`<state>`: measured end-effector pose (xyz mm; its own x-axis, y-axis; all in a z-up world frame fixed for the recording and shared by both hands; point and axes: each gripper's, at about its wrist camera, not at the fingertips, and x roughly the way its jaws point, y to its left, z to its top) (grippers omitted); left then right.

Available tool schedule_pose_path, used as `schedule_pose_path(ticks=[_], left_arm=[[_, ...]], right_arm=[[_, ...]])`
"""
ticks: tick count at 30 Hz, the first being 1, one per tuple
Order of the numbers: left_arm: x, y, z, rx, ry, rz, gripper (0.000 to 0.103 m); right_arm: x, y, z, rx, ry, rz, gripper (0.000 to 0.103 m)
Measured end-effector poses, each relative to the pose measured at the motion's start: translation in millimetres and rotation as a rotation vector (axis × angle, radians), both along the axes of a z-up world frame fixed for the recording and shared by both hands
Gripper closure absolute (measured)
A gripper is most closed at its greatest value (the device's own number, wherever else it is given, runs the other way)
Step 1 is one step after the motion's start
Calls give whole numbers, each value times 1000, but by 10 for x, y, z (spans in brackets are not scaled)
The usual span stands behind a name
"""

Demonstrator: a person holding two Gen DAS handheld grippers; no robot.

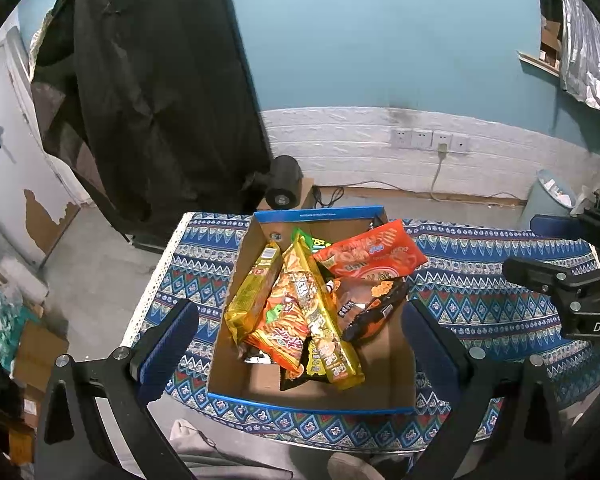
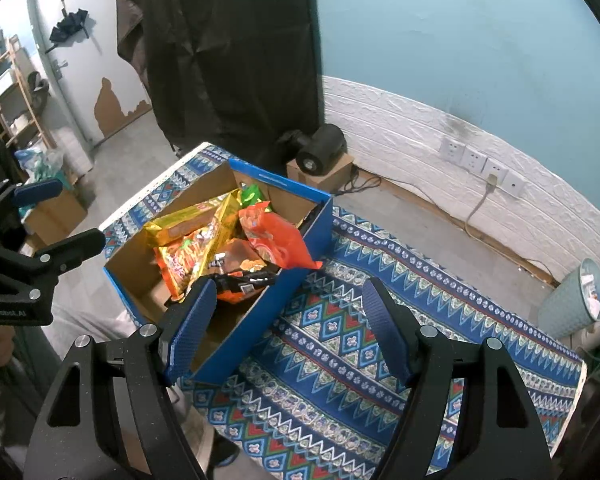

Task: Organize snacks

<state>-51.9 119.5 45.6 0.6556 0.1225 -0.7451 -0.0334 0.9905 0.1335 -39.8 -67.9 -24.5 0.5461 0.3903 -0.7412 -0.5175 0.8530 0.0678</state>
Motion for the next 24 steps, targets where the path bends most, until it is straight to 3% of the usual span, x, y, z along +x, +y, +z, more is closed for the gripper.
schedule_pose_path(ticks=[24], left_arm=[[6,-5,-11,16,13,10,1]], right_arm=[[-5,-8,2,1,0,2,28]])
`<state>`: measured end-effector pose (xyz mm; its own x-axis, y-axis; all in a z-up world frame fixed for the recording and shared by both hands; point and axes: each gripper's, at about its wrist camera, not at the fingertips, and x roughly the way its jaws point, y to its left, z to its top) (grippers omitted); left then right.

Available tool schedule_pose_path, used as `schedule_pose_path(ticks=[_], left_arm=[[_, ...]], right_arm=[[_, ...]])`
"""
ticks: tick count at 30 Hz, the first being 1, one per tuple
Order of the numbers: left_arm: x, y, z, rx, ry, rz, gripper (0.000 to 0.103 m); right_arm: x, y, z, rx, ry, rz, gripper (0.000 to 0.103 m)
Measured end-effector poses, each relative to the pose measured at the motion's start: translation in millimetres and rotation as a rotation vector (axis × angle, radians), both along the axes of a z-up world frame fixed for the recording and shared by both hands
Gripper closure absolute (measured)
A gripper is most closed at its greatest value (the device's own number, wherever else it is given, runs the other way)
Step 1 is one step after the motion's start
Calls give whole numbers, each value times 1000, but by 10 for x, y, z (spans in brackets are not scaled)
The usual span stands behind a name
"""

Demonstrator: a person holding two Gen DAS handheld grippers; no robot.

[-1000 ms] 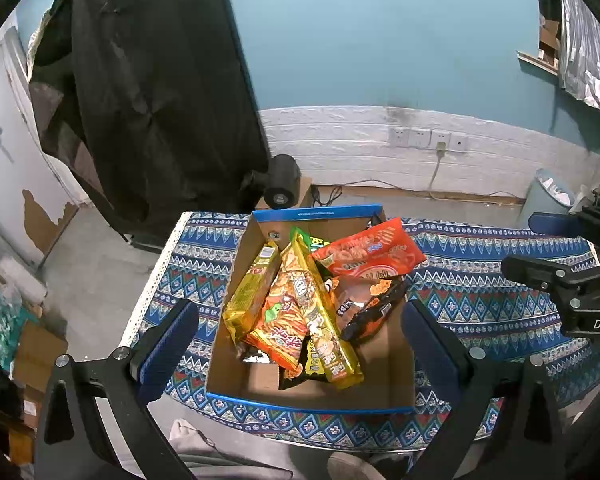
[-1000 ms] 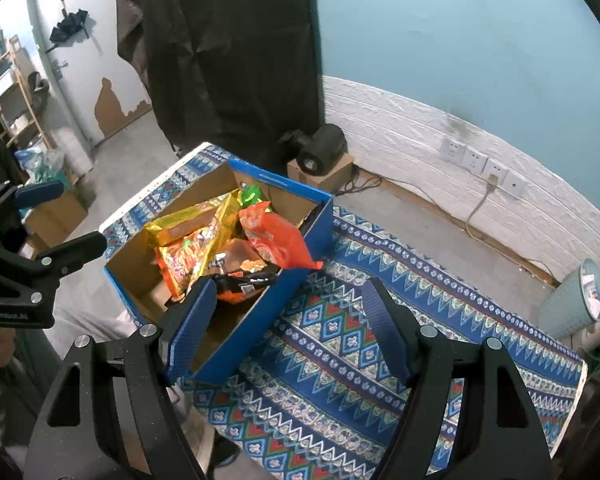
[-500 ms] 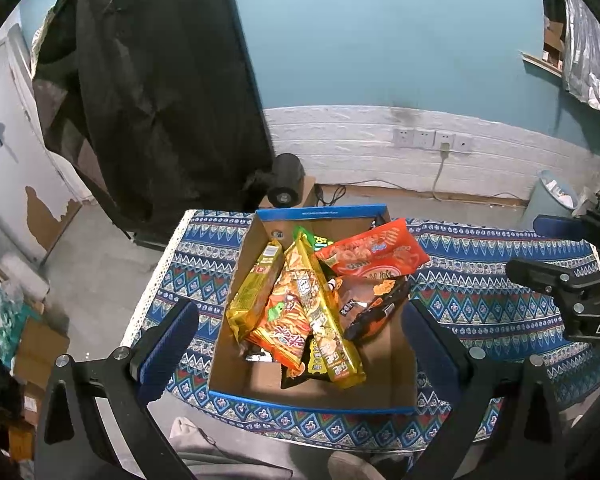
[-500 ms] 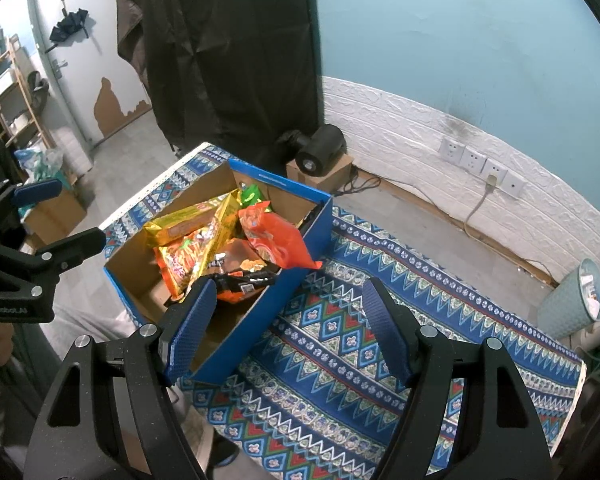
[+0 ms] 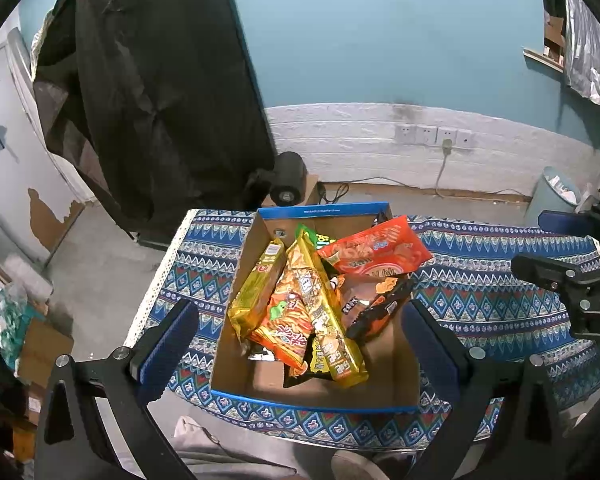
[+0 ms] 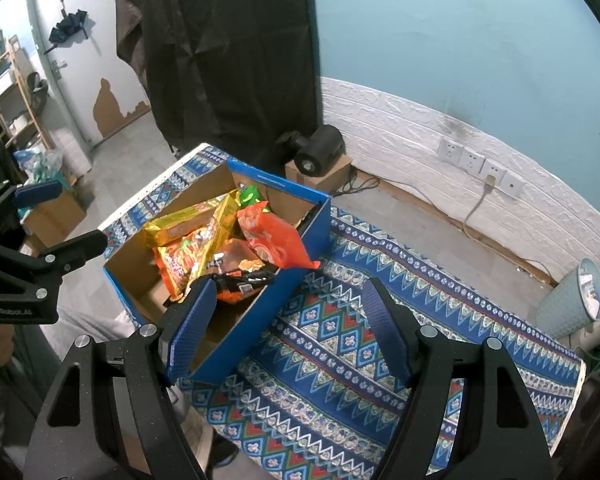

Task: Organize snacks

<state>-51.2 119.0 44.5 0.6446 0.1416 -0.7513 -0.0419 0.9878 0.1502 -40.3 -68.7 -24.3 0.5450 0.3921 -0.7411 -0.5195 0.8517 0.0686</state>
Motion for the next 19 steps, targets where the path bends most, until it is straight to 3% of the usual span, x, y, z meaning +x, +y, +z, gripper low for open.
schedule_pose_path(ticks=[19], left_arm=[[-16,-31,-7,3,-4,-6,1]], right_arm=[[-2,-3,-3,-2,0,1,28]])
